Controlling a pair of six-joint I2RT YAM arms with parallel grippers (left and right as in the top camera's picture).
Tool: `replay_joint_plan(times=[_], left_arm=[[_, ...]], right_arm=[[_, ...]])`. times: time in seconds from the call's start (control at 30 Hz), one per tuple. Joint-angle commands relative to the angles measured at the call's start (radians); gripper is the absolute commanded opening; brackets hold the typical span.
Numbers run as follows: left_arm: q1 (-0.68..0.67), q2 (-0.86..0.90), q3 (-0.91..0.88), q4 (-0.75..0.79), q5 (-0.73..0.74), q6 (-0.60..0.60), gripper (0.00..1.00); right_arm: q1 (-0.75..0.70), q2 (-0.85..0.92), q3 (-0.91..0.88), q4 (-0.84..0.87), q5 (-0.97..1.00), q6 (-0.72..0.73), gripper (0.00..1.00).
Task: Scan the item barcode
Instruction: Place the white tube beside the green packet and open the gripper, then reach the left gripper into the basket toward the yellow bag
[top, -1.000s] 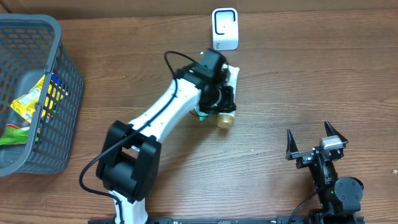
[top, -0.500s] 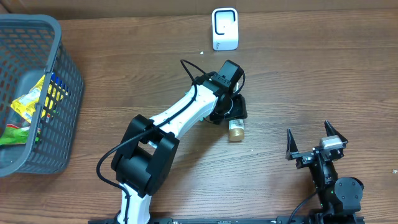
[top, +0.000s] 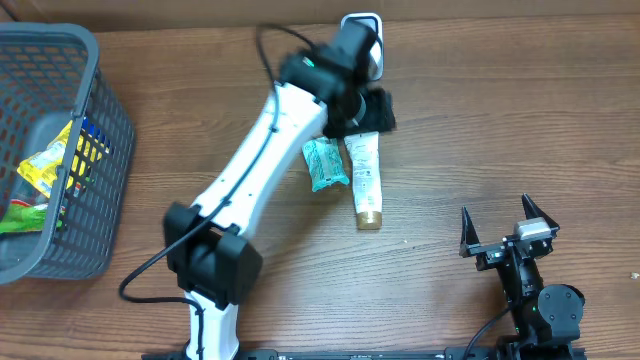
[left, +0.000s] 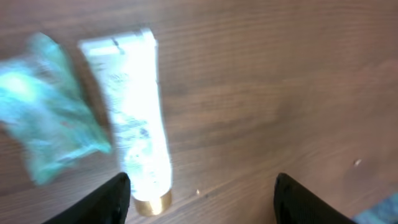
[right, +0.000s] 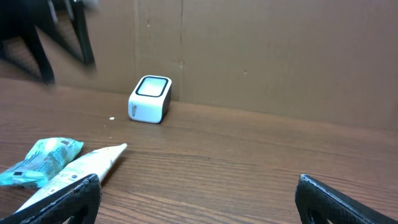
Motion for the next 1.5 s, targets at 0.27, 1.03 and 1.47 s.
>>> replay_joint_plan(times=[0.27,1.03,1.47], left_arm=[[0.429,-0.056,0.607,-0.418,-0.307,0.067,0.71],[1.229,-0.058,0.235,-0.305,-0.356,0.170,0.98],[1.240,-0.058,-0.168,0.163,-0.322,0.254,1.00]], right_arm=[[0.005,-0.012,-0.011,0.004,-0.005,0.003,1.00],[0.005,-0.012,-0.011,0.004,-0.005,0.003,1.00],[0.005,-0.012,-0.011,0.004,-0.005,0.003,1.00]])
